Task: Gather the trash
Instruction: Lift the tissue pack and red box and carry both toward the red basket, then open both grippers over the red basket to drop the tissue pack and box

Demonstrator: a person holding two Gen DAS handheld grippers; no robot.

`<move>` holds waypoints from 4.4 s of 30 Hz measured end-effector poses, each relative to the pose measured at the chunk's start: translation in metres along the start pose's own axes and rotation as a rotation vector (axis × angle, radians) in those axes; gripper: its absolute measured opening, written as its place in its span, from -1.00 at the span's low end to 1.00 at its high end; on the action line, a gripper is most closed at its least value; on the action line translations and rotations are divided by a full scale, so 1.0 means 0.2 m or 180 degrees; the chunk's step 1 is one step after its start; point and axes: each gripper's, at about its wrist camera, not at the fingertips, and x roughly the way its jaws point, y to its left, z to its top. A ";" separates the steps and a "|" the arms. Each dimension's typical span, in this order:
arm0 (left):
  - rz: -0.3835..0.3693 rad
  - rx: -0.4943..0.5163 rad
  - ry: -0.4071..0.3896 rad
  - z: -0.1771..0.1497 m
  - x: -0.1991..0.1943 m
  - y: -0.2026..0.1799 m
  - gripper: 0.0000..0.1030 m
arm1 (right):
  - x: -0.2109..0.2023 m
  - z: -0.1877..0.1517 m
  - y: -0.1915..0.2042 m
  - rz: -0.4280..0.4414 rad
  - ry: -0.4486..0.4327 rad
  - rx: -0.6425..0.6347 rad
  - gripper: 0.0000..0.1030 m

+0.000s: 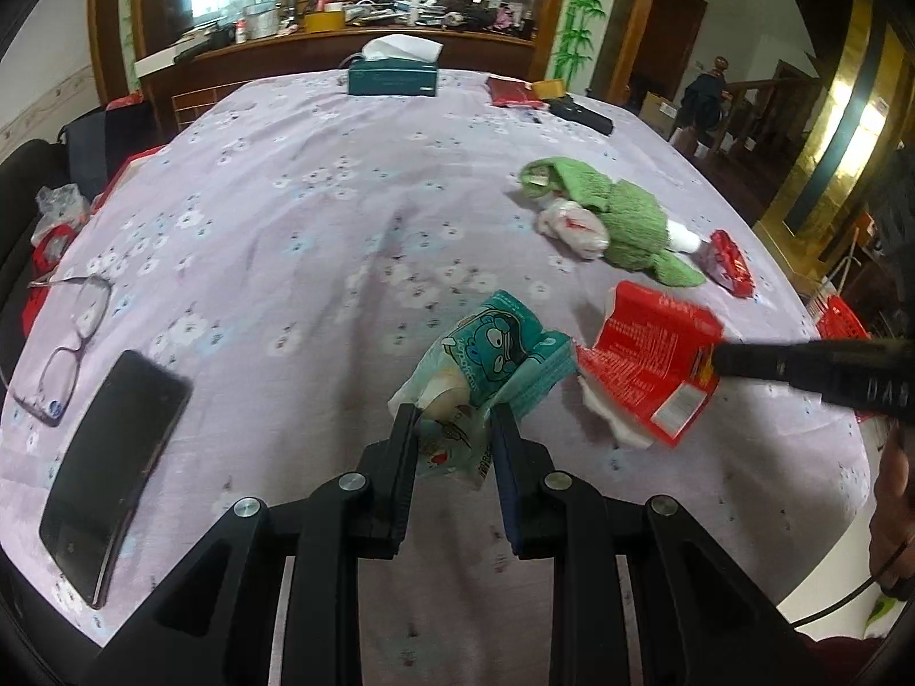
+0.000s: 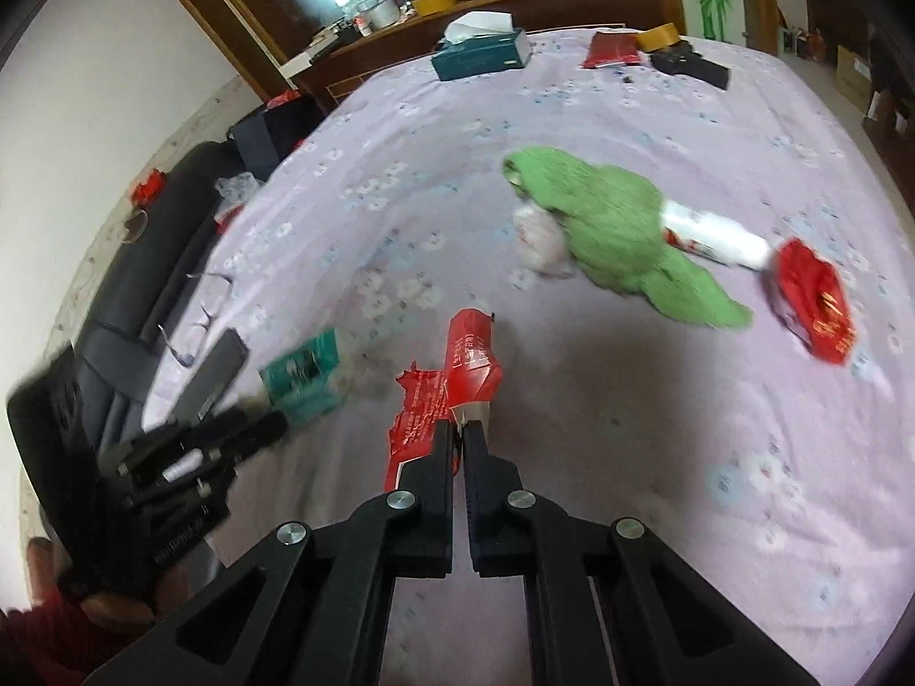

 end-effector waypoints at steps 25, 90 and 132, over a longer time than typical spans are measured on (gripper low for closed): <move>0.0073 0.0016 -0.0067 -0.08 -0.11 -0.07 -0.53 | 0.17 -0.01 -0.18 -0.0270 0.0229 -0.0106 -0.23; -0.0347 0.0818 -0.0372 0.15 -0.17 -1.15 -0.52 | -0.96 -0.43 -0.77 -0.0591 -0.0908 0.0916 -0.69; -0.1111 0.1657 -0.0155 0.28 0.17 -2.38 0.17 | -1.47 -0.69 -1.75 -0.1650 -0.1114 0.1950 -0.46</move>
